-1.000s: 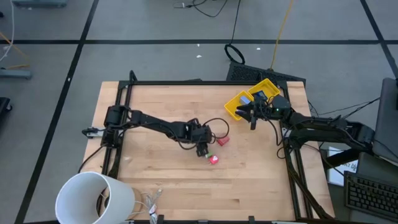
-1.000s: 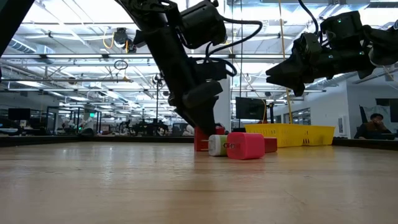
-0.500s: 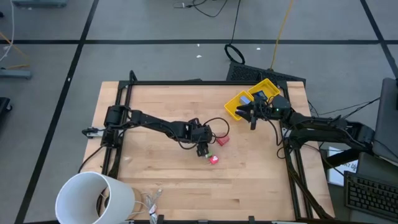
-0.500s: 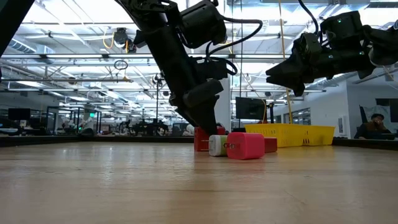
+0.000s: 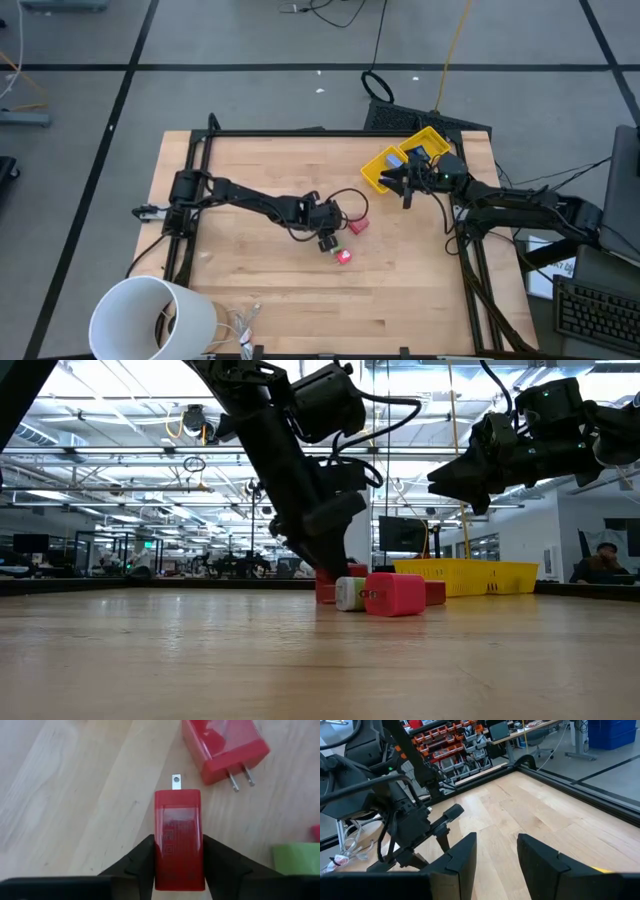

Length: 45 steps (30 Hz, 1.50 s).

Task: Pick & Place Office items
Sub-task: Put the left red charger adapter into the left yellow bin

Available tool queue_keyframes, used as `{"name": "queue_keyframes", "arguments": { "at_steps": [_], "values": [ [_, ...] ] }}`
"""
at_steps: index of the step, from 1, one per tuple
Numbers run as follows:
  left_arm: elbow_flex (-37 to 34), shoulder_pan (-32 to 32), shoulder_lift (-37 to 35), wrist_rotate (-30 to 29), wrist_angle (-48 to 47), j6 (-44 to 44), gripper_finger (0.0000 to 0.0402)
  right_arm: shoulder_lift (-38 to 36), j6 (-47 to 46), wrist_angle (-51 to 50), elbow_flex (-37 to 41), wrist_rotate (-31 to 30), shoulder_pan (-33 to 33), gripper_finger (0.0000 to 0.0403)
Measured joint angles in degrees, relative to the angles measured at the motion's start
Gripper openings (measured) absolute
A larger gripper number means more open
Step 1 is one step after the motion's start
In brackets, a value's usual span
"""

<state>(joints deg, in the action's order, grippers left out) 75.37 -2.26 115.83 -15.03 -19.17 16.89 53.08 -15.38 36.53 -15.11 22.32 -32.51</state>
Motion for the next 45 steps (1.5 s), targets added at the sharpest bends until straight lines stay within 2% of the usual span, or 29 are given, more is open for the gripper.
{"name": "queue_keyframes", "arguments": {
  "at_steps": [4, 13, 16, 19, 26, 45],
  "values": [
    [0.1, 0.0, 1.0, -0.3, 0.7, -1.7, 0.0137, 0.0, 0.0, -0.3, 0.0, 0.0, 0.0, 0.013],
    [-0.2, 0.0, 0.5, -0.1, 0.7, -5.0, 0.0168, 0.0, 0.0, -0.4, 0.0, 0.0, 0.0, 0.013],
    [-0.1, 0.0, 0.4, -0.3, 1.1, -6.4, 0.0153, 0.0, 0.0, -0.6, 0.0, 0.0, 0.0, 0.013],
    [-0.1, 0.0, 0.4, -0.4, 1.3, -6.7, 0.0121, 0.0, 0.0, -0.8, 0.0, 0.0, 0.0, 0.013],
    [-0.1, -0.2, 0.4, -0.5, 1.7, -8.4, 0.0118, 0.0, 0.0, -0.8, 0.0, 0.0, 0.0, 0.013],
    [-1.3, -5.9, -10.3, -0.6, 13.1, -17.2, 0.0118, 0.0, 1.1, -2.9, 0.0, 0.2, 0.0, 0.013]
  ]
}}
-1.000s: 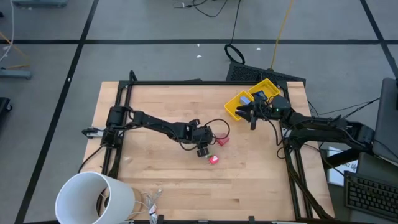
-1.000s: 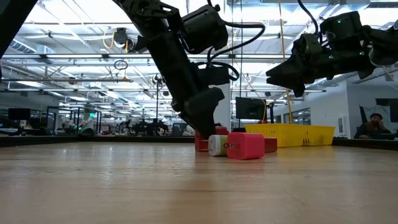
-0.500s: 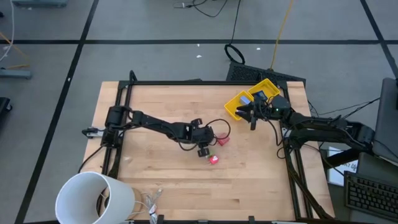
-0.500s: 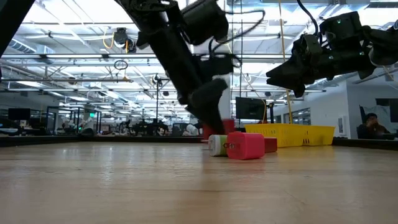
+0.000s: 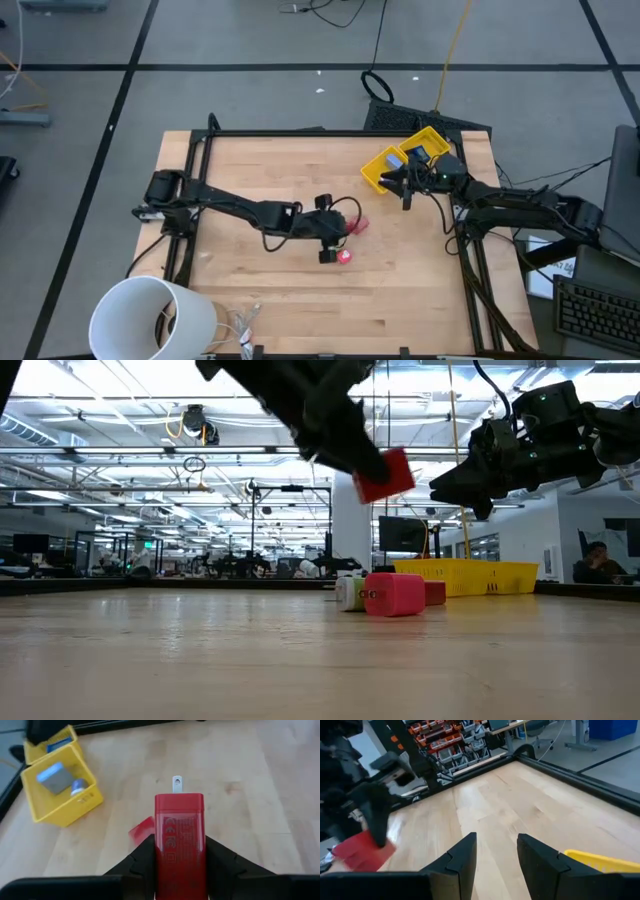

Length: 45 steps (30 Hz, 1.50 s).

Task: Pick & Place Office items
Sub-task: Put the left red charger adapter into the left yellow bin

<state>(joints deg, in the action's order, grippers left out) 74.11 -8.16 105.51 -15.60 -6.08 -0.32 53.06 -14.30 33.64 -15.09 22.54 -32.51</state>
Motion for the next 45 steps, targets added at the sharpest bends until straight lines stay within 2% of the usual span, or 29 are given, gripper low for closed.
{"name": "queue_keyframes", "arguments": {
  "at_steps": [6, 9, 17, 21, 28, 35, 38, 45],
  "values": [
    [-10.0, 3.4, -2.9, -1.0, 7.0, 3.2, 0.0118, 0.0, -0.4, -0.6, 0.0, 0.0, 0.0, 0.013],
    [-17.1, 5.9, -5.2, 2.4, 15.3, 5.4, 0.0118, 0.0, -0.6, -0.6, 0.0, 0.0, 0.0, 0.013],
    [-34.1, 9.4, -10.8, 12.0, 51.2, 6.0, 0.0118, 0.7, -0.4, 1.8, 0.0, -0.2, 1.5, 0.013],
    [-37.9, 9.8, -10.4, 14.0, 65.5, 6.9, 0.0118, 2.6, -0.4, 7.3, 0.0, -0.2, 5.3, 0.013],
    [-36.4, 8.1, -10.2, 14.1, 66.8, 6.1, 0.0118, 9.0, 3.6, 20.8, 0.0, -0.4, 13.8, 0.013],
    [-33.1, 4.9, -10.2, 14.1, 66.9, 0.2, 0.0118, 15.5, 9.7, 32.3, -0.4, -9.2, 21.6, 0.0137],
    [-32.4, 4.3, -10.2, 14.1, 66.5, -0.4, 0.0118, 17.4, 9.7, 35.0, -1.7, -9.0, 24.0, 0.0162],
    [-32.3, 4.3, -10.2, 12.4, 66.2, 0.4, 0.0118, 21.1, 8.9, 35.3, -7.0, -9.2, 29.9, 0.0251]
  ]
}}
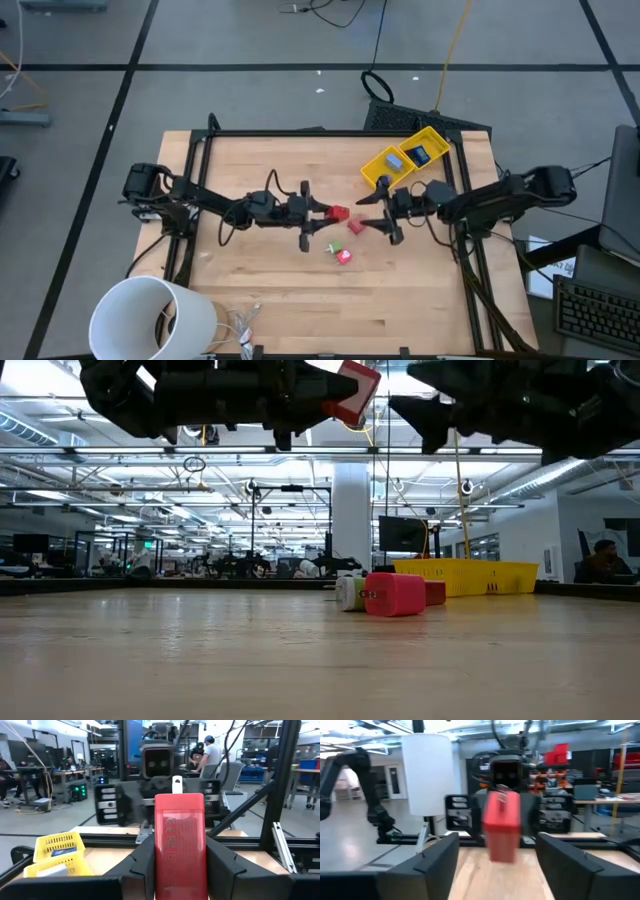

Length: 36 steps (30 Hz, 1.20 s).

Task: Pick & Place Office items
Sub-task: Put the left red charger adapter into the left yellow bin

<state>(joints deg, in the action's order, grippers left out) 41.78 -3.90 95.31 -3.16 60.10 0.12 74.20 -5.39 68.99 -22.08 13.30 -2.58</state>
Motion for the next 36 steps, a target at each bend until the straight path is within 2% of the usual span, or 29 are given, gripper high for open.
{"name": "queue_keyframes", "arguments": {
  "at_steps": [3, 7, 14, 18, 25, 36],
  "values": [
    [0.0, 0.0, 0.0, -0.1, 0.0, 0.5, 0.0118, 2.3, 0.1, -0.2, -2.6, -3.4, 2.3, 0.0272],
    [0.2, 0.0, 0.0, 0.0, -0.3, 1.6, 0.0118, 6.2, 0.1, -0.5, -5.0, -7.2, 4.2, 0.0278],
    [3.9, -1.0, 0.1, 0.1, -9.1, 0.4, 0.0118, 11.3, -1.0, 0.1, -8.7, -7.3, 4.6, 0.0262],
    [4.5, -1.3, 0.1, -0.6, -10.6, -0.5, 0.0118, 11.9, -1.4, 1.4, -8.8, -7.3, 4.6, 0.0248],
    [4.5, -1.2, 0.1, -1.3, -11.3, -0.5, 0.0118, 11.5, -1.4, 1.5, -8.8, -7.3, 4.6, 0.0212],
    [4.5, -1.2, 0.1, -2.0, -11.7, 0.0, 0.0118, 11.4, -1.2, 0.9, -8.8, -7.4, 4.6, 0.0117]
  ]
}}
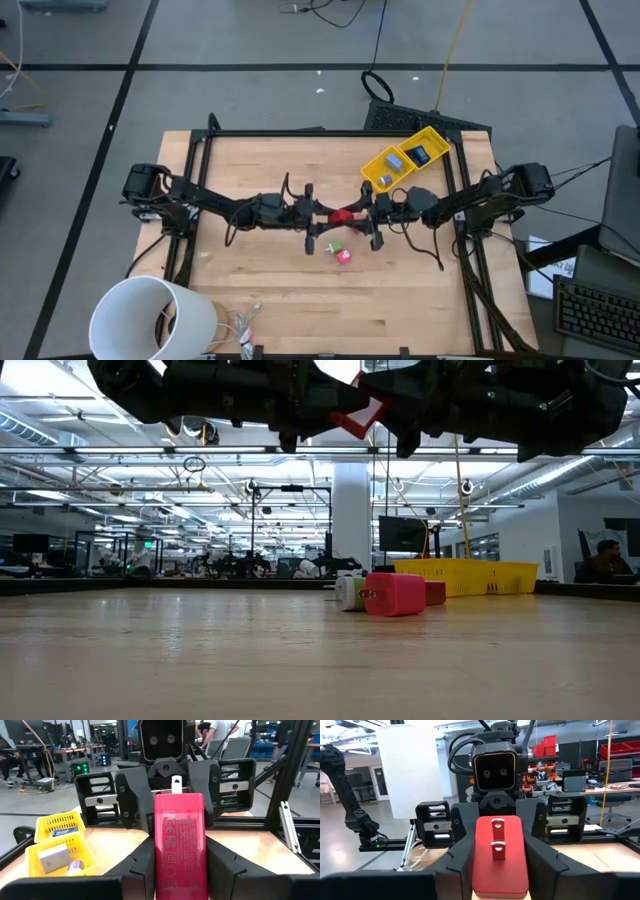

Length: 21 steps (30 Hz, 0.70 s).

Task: Pick & Place Office items
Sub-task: Put the left red charger adapter into the left yellow bin

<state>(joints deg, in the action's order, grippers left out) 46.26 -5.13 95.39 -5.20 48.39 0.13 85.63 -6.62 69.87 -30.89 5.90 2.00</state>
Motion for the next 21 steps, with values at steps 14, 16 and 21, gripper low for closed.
{"name": "queue_keyframes", "arguments": {
  "at_steps": [14, 16, 21],
  "values": [
    [0.0, -0.4, -1.2, -5.4, -3.4, 0.8, 0.023, 0.0, -0.2, -3.0, 0.0, 0.1, 0.0, 0.0117],
    [0.0, -0.4, -2.6, -5.6, -5.2, 0.1, 0.0248, -0.2, -0.3, -3.4, 0.0, 0.2, -0.1, 0.0117],
    [0.0, -0.3, -8.2, -6.0, -11.2, 0.4, 0.028, -3.4, -0.2, -8.8, 0.1, 0.5, -0.4, 0.0117]
  ]
}}
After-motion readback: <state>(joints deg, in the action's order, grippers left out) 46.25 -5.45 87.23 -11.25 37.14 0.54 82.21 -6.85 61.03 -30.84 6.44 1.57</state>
